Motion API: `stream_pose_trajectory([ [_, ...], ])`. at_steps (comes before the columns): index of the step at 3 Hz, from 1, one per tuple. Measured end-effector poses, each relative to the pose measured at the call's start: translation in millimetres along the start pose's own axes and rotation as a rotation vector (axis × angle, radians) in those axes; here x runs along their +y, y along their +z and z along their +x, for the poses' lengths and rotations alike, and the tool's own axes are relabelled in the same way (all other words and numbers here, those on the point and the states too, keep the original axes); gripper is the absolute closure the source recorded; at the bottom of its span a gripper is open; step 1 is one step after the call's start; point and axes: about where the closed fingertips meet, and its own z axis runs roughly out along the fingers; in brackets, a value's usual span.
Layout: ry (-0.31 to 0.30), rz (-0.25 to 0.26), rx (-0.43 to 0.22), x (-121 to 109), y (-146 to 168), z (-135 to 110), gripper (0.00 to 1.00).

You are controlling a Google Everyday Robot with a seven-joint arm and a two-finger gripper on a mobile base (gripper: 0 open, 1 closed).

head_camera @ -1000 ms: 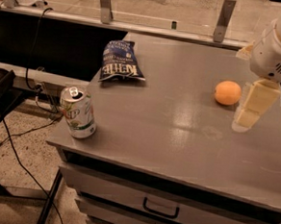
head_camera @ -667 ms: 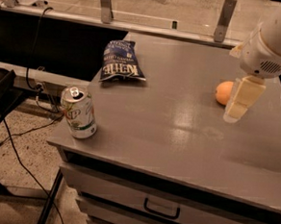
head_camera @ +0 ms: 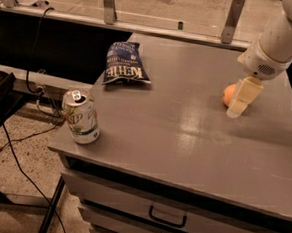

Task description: Move orange near blue chip bag

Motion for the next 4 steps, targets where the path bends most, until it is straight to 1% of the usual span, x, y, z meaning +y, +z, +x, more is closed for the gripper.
stream_pose_trajectory([
  [1, 0.025, -0.015, -0.001, -7, 18, 12, 0.28],
  [2, 0.035, -0.025, -0.003, -7, 24, 17, 0.51],
  [3, 0.011, -0.041, -0.015, -4, 19, 11, 0.75],
  [4, -0.037, -0.101, -0.157, -1, 9, -20, 1.0],
])
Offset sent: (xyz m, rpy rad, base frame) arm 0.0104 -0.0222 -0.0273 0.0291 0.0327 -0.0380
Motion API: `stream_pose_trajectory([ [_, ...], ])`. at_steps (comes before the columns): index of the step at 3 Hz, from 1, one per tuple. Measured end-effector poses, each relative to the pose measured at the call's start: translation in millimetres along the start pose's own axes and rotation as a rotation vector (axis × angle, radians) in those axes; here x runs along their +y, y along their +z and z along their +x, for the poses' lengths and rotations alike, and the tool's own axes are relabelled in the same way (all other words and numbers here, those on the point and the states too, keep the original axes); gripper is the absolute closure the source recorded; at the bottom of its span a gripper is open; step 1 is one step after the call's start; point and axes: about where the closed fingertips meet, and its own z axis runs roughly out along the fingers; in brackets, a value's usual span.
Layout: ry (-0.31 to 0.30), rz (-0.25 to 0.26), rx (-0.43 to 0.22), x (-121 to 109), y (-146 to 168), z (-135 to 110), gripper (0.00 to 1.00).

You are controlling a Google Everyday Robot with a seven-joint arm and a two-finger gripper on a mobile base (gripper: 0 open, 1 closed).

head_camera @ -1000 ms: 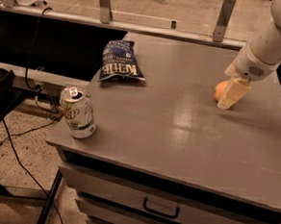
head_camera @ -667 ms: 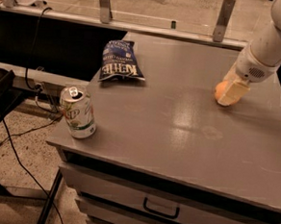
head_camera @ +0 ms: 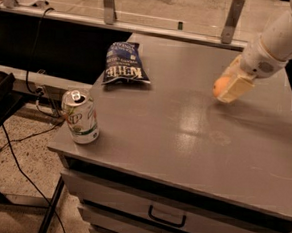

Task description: Move orange near blue chip bag

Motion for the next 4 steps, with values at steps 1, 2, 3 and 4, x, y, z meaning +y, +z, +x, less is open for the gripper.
stream_pose_trajectory([
  [1, -0.068, -0.05, -0.196, 2, -2, -62, 1.0],
  [2, -0.111, -0.097, -0.399, 9, 1, -124, 1.0],
  [3, -0.088, -0.093, -0.616, 28, 3, -181, 1.0],
  [4, -0.062, -0.053, -0.662, 34, 20, -201, 1.0],
])
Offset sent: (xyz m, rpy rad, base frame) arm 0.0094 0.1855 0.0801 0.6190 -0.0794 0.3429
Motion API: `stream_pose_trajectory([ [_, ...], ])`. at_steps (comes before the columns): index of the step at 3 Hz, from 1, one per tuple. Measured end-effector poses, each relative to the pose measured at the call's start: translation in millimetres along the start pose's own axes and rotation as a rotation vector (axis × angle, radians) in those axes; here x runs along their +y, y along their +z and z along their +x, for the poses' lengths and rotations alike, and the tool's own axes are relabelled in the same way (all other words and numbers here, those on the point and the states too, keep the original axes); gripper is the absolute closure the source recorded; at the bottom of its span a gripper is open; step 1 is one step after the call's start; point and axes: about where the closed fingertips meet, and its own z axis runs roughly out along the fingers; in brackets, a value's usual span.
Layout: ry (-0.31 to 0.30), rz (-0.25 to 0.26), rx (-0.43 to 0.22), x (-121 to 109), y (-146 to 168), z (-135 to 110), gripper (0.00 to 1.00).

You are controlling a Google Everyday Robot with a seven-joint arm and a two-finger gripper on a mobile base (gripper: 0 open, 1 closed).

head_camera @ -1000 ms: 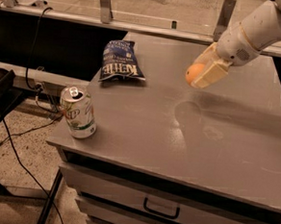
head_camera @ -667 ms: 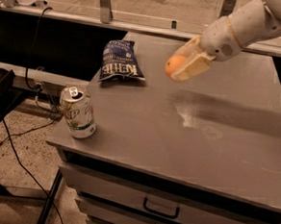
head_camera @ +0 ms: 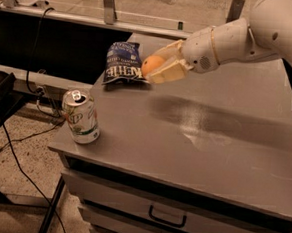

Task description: Move orange near blue chip bag

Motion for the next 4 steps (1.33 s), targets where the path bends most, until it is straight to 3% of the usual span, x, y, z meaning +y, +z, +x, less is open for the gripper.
stream_pose_trajectory([
  [2, 0.081, 0.033, 0.036, -5, 32, 35, 1.0],
  [4, 0.121, 0.04, 0.054, -8, 32, 54, 1.0],
])
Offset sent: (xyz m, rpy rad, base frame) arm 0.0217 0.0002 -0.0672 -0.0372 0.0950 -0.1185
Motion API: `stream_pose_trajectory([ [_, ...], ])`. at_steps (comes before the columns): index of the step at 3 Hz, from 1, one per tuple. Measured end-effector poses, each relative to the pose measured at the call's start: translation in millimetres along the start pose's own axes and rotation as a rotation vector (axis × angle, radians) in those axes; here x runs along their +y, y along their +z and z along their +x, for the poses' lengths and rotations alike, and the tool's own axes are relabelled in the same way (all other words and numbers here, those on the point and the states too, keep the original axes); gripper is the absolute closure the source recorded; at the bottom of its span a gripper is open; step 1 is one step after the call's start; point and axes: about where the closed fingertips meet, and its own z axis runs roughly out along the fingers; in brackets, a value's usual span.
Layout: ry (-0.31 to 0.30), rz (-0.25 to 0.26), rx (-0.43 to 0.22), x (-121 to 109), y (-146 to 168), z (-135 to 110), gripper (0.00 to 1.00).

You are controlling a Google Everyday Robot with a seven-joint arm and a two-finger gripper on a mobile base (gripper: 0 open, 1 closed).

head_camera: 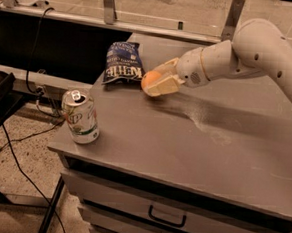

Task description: Move orange near blue chip bag

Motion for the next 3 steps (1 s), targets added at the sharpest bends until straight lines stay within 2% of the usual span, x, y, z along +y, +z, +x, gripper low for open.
stream_pose_trajectory([
  [1, 0.0, -0.001, 0.005, -0.6, -0.4, 2.2, 0.96],
  [3, -0.001, -0.009, 0.004, 1.3, 4.0, 1.3, 0.5],
])
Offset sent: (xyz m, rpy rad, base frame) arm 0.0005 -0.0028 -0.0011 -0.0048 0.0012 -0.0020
